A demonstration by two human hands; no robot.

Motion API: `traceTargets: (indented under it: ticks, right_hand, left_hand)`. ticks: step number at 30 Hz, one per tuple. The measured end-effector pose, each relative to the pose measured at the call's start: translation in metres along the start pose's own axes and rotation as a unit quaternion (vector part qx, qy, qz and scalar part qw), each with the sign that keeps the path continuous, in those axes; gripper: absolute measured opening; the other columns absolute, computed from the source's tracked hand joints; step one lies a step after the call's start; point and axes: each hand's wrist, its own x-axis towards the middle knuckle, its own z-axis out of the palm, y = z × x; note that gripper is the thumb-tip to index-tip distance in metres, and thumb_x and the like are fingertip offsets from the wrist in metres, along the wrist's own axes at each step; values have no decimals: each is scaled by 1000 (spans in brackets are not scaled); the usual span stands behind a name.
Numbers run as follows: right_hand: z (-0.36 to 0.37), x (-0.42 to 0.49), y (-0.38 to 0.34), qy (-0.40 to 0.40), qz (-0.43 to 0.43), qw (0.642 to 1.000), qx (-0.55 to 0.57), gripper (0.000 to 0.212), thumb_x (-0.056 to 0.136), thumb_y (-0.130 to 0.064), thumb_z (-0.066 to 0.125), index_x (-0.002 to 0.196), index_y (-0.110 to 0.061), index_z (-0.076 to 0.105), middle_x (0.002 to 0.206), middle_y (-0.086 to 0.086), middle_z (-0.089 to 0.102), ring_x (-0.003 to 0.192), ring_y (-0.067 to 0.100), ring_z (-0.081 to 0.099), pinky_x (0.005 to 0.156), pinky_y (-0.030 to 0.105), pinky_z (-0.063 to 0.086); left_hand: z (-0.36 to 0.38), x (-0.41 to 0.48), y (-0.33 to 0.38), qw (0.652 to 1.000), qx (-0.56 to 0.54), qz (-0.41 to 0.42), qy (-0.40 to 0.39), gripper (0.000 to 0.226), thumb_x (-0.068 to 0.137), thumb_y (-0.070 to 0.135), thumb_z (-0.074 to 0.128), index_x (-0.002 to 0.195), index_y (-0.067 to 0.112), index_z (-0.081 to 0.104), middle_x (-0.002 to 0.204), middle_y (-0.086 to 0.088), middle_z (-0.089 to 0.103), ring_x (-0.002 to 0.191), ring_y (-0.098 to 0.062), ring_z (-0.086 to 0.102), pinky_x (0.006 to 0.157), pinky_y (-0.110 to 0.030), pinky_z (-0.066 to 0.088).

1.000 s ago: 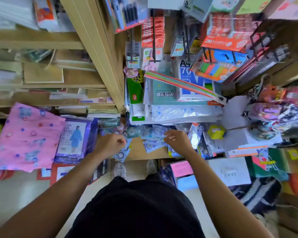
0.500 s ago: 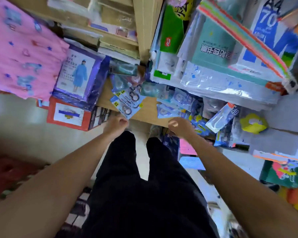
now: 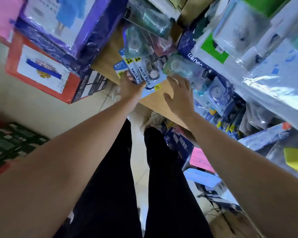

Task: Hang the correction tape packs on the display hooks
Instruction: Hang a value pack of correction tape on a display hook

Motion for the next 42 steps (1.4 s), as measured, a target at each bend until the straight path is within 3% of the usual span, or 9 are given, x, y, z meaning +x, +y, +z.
traceTargets:
  ticks: [5,8,12,16,19,25,31,37,42]
  right_hand:
    - [9,16,6,-7,-46,994,-98,69,91,-28,64,152,-20,33,154,2,36,142,31,29,114,47,27]
    - [8,18,5,-15,-33,995,-88,68,92,-29,63,152,-21,34,155,-1,35,143,29,27,114,46,25]
    - [3,24,1,-7,-19,997,-76,66,91,-30,63,151,-21,36,152,-3,39,140,27,30,113,49,30]
    - [1,26,3,5,20,998,-54,66,91,-31,62,151,-21,37,147,3,46,139,30,33,115,50,28]
    - [-1,25,9,8,41,998,-49,65,92,-31,60,151,-17,37,146,10,49,142,29,31,120,43,19]
    - [1,33,-1,-22,112,990,86,62,92,-37,61,148,-19,42,151,9,45,146,28,26,116,45,26]
    - [0,18,-35,-103,270,848,445,55,83,-45,74,129,-18,58,108,1,69,92,17,67,76,31,47]
    - [8,-19,-27,-133,258,827,481,29,72,-20,84,97,-12,73,88,10,73,77,22,67,75,40,52]
    - [-4,-43,-10,-93,293,805,507,22,78,-10,81,94,-15,66,94,12,71,77,21,68,70,36,54]
  left_hand:
    - [28,14,3,997,-67,-24,33,88,73,25,88,142,6,36,132,-8,46,117,-22,50,101,-35,45]
    - [29,14,6,993,-98,-45,39,81,72,21,90,133,5,39,107,6,49,93,-10,51,84,-22,47]
    - [18,1,20,992,-110,-61,-20,89,79,24,87,149,3,36,139,0,49,121,-8,49,68,-1,38]
    - [-1,-3,21,990,-117,-71,-19,31,82,18,83,87,14,53,80,9,45,49,13,44,49,-13,36]
    - [-20,-9,17,990,-128,-50,-34,40,85,13,79,75,28,43,67,23,51,44,18,49,48,-8,43]
    - [-57,-19,-11,978,-176,-88,-66,23,80,17,82,89,31,66,88,4,73,85,-21,74,81,-48,63]
    - [-73,-40,-37,953,-226,-111,-167,30,84,10,78,109,23,69,106,-1,77,97,-21,75,77,-34,58]
    - [-76,-55,-57,939,-203,-112,-253,57,77,27,84,129,16,63,124,-8,72,114,-30,69,98,-50,53]
    - [-81,-61,-71,954,-173,-103,-219,45,89,23,76,130,11,63,120,-9,73,108,-30,71,87,-40,59]
